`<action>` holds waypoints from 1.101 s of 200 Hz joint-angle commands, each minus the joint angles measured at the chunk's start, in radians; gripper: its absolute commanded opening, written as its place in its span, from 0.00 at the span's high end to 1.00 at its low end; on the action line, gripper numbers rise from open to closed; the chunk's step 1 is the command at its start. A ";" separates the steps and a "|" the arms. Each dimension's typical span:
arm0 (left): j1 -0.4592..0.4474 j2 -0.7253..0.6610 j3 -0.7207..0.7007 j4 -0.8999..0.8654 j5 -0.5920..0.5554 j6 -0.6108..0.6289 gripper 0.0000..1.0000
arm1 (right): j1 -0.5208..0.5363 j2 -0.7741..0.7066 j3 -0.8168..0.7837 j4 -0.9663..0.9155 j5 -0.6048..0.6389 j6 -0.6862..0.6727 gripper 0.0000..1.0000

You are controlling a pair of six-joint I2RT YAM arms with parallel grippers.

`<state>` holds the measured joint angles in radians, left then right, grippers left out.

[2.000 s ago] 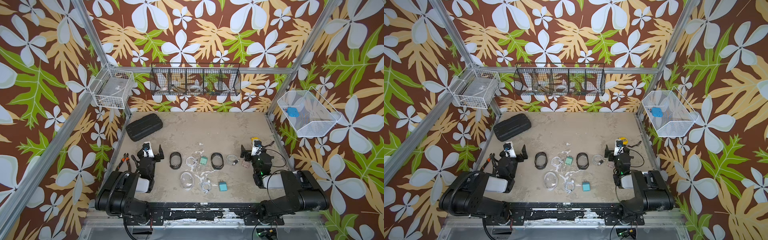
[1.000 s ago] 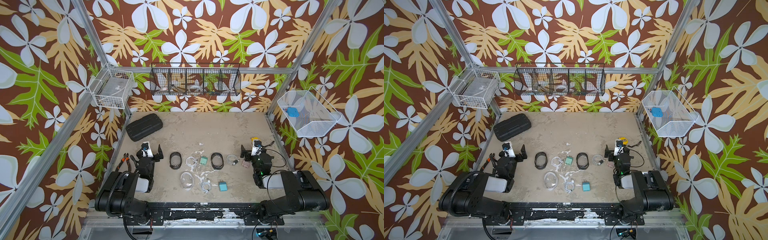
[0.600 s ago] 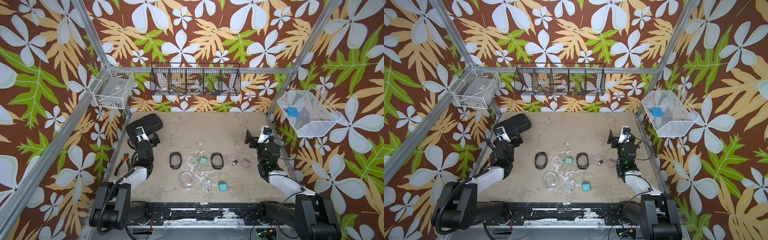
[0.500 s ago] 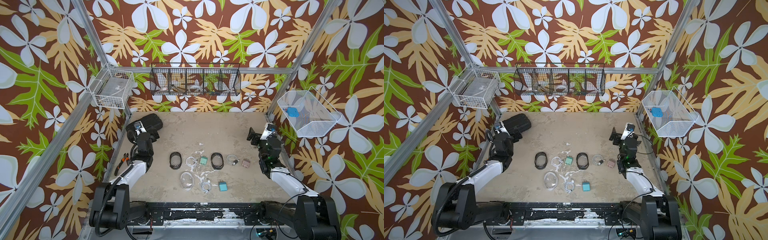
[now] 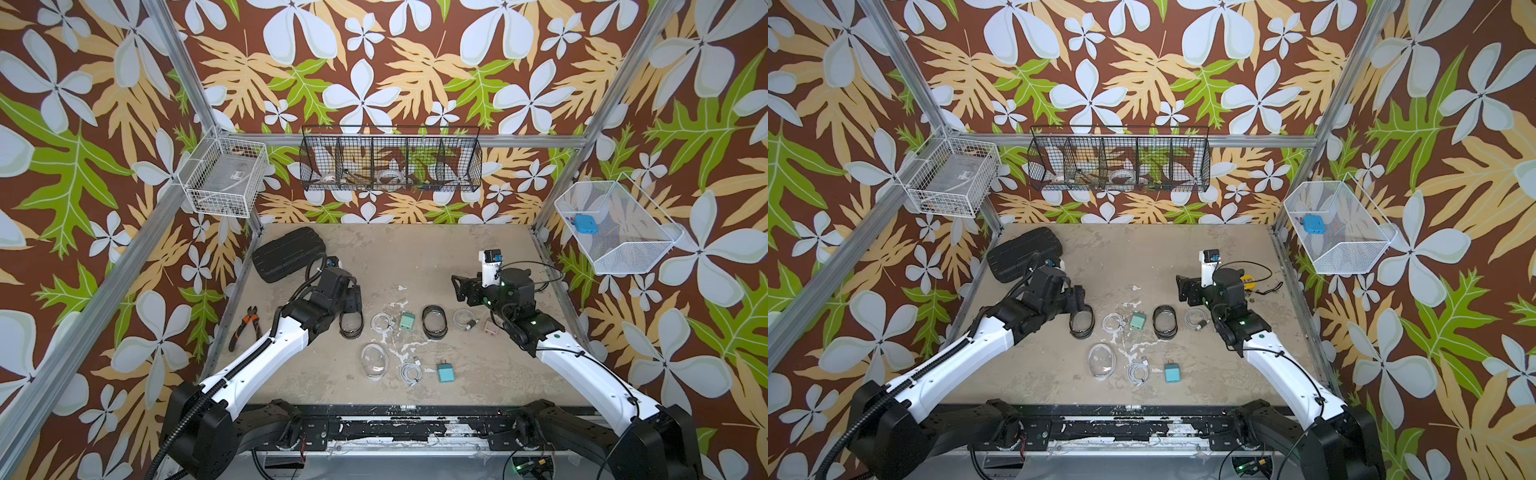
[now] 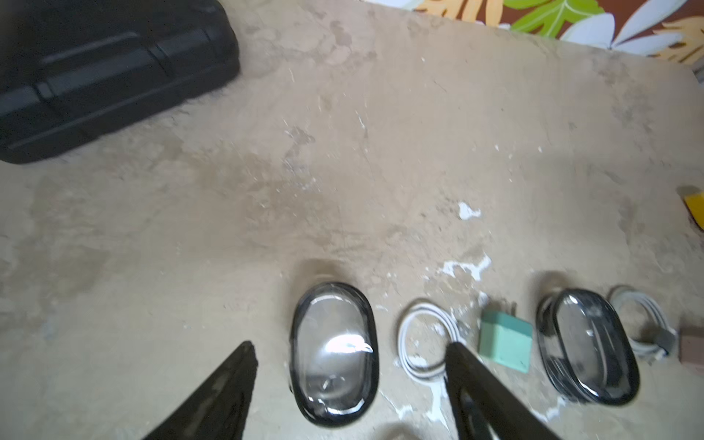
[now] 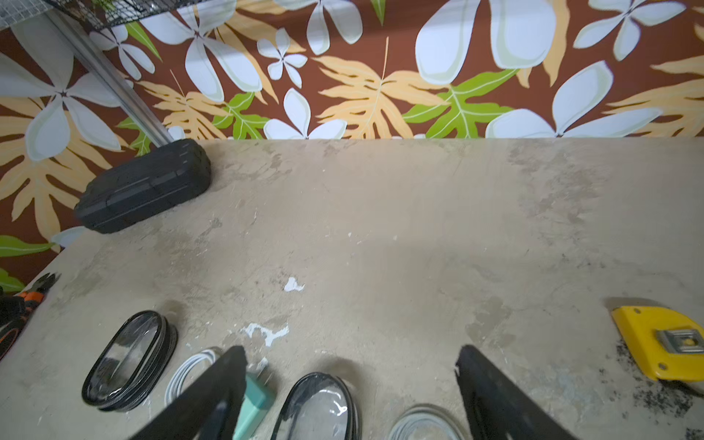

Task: Pack away charging kits
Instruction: Pick up the storage bag at the center of the board.

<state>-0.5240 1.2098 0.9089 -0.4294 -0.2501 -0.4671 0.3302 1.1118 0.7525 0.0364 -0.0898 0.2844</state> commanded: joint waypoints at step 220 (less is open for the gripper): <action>-0.103 0.527 0.156 -0.058 -0.169 -0.022 0.26 | 0.059 0.180 0.001 0.023 -0.154 0.027 0.15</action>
<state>-0.6395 1.7046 1.0481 -0.4671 -0.3691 -0.5056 0.3874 1.2907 0.7536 0.0448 -0.2394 0.3099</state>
